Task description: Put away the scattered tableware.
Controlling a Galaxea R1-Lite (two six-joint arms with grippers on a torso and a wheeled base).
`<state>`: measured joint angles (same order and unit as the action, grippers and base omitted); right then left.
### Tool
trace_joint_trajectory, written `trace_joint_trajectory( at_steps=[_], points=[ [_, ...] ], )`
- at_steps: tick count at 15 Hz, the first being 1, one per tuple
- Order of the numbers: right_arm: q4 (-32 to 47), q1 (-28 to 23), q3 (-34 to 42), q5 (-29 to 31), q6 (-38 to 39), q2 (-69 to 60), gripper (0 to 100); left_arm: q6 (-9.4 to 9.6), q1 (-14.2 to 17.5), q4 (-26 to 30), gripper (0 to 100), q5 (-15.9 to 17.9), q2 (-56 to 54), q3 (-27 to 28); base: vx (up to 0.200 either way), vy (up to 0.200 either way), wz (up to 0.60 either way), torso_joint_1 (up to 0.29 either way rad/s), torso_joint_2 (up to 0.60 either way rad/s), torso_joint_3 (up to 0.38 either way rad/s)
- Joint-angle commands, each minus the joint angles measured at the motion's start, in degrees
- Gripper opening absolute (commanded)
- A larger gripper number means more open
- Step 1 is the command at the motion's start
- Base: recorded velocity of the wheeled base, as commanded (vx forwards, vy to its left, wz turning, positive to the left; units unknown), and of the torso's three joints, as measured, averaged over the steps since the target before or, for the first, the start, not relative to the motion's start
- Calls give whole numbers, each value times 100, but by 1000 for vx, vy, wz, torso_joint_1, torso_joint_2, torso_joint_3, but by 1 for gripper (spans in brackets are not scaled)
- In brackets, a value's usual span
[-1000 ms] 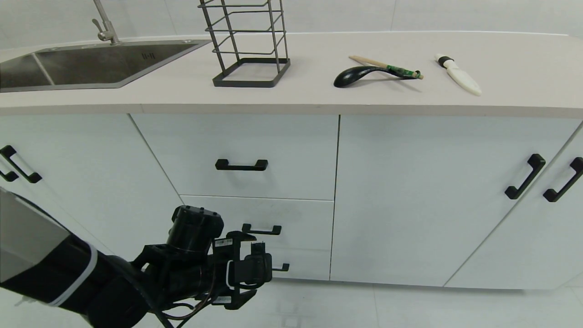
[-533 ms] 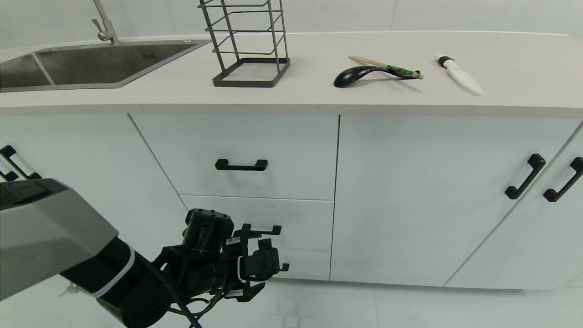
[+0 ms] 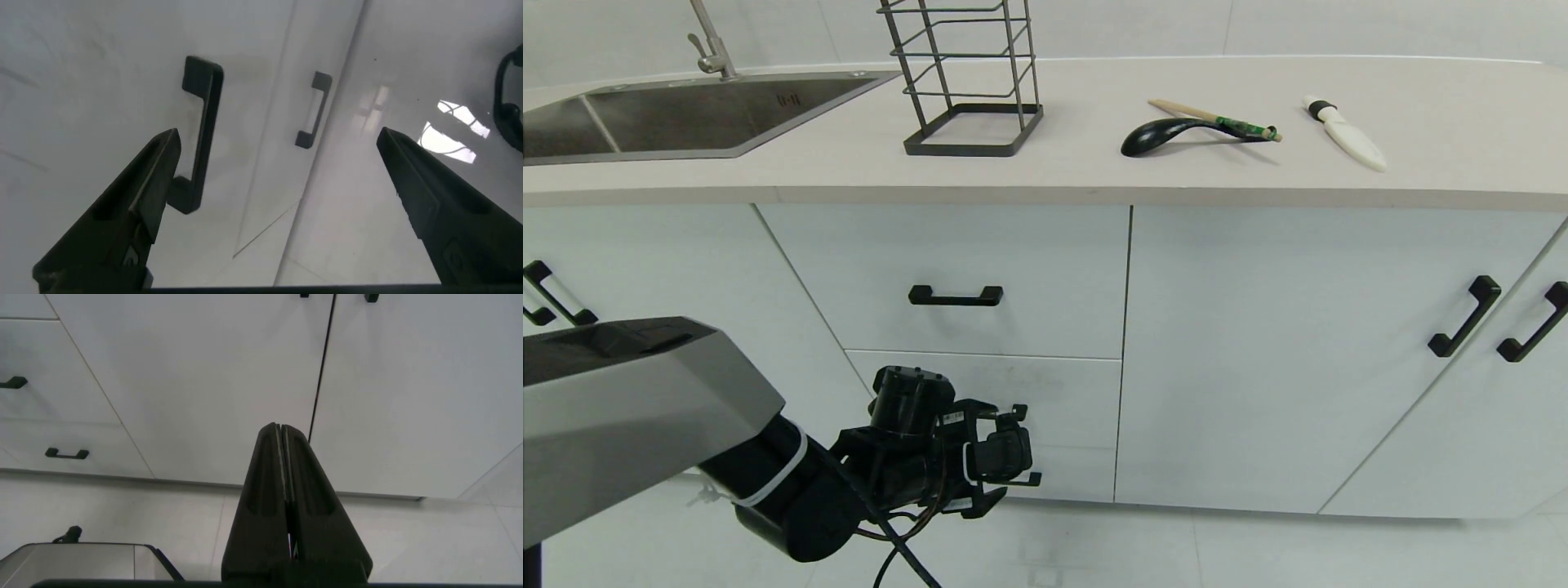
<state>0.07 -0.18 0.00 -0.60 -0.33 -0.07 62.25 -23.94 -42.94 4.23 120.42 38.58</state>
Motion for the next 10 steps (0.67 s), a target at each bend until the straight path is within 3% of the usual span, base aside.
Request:
trace_joint_trajectory(
  at_steps=[1,10],
  points=[
    [1,1,0,-2,-2,7,0,-2,30,4,100,-1,131,97,0,0,0,0,0,0],
    [1,1,0,-2,-2,7,0,7,267,-250,100,16,526,316,0,0,0,0,0,0]
  ],
)
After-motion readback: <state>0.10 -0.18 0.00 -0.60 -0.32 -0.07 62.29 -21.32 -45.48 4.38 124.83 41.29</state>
